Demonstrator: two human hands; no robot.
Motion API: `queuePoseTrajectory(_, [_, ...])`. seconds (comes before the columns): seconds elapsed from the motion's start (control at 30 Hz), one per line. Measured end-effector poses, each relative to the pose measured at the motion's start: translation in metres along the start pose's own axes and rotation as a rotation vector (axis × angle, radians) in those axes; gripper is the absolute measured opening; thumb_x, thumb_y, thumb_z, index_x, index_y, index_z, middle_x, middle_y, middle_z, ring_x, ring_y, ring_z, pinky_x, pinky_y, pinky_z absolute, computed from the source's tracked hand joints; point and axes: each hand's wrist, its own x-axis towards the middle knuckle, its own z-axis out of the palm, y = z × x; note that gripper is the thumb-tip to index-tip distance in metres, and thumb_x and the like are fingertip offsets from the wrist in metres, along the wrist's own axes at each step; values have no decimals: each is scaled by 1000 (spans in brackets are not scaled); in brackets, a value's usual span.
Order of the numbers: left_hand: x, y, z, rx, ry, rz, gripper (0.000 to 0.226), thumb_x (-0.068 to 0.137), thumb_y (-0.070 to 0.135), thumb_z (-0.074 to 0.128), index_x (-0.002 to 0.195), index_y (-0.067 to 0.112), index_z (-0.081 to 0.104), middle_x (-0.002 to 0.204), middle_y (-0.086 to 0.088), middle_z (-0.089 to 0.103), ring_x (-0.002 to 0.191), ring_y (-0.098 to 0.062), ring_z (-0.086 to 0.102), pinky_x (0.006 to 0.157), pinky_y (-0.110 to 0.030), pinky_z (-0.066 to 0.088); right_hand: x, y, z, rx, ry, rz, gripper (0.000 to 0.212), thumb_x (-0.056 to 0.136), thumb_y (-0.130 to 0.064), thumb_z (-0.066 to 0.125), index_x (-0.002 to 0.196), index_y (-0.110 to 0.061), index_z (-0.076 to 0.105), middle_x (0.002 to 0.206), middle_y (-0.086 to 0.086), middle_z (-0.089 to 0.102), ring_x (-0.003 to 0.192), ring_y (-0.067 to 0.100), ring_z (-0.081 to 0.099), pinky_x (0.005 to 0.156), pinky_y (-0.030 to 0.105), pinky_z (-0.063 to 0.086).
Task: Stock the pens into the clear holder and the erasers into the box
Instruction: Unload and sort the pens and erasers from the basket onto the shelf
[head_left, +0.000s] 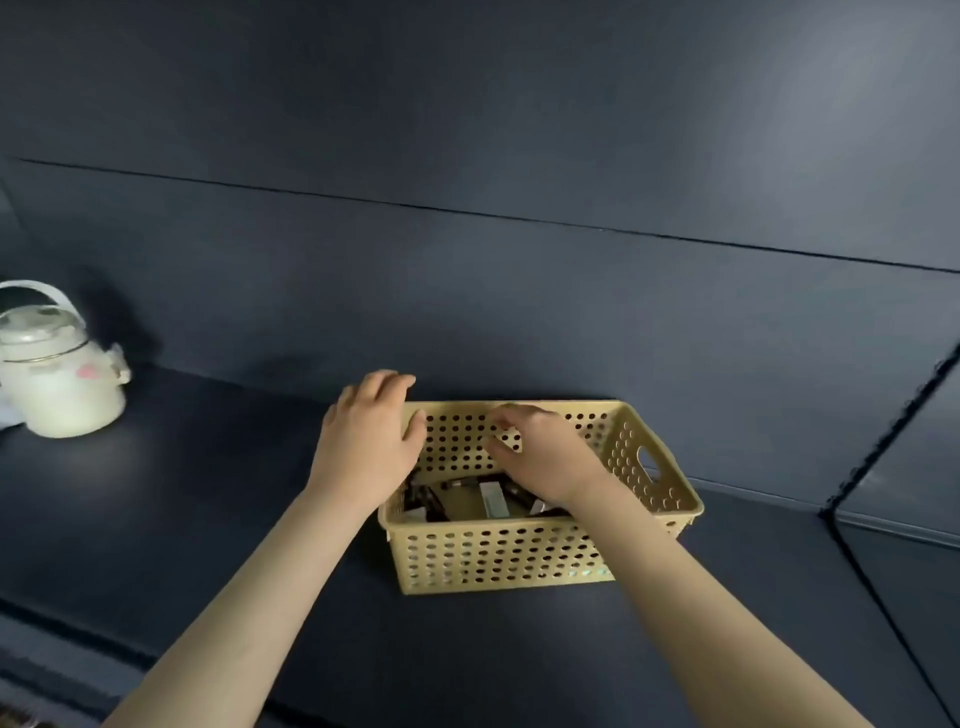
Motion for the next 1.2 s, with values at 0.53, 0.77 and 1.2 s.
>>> queuePoseTrajectory(0.53, [-10,2,1,-56,-94,109,61,98,48,42,150,21,27,148,-5,30,130,-33,32,102,-42,39,-38,3,29,9,-35,96,55,94,-47,58,141,-21,47,137,0,55,125,17,51,102,30,42])
queuePoseTrajectory(0.77, [-23,14,0,-258,151,208,25,102,30,42,121,18,52,116,-8,48,102,-30,52,76,-43,53,-67,5,51,-140,106,120,69,88,-59,57,145,-27,39,150,-2,36,139,21,27,115,39,24])
queuePoseTrajectory(1.2, [-33,15,0,-261,230,220,28,102,22,39,123,13,56,110,-12,49,92,-27,53,64,-30,43,-72,0,47,-271,249,162,101,75,-76,57,154,-25,21,158,0,22,144,26,16,115,48,17])
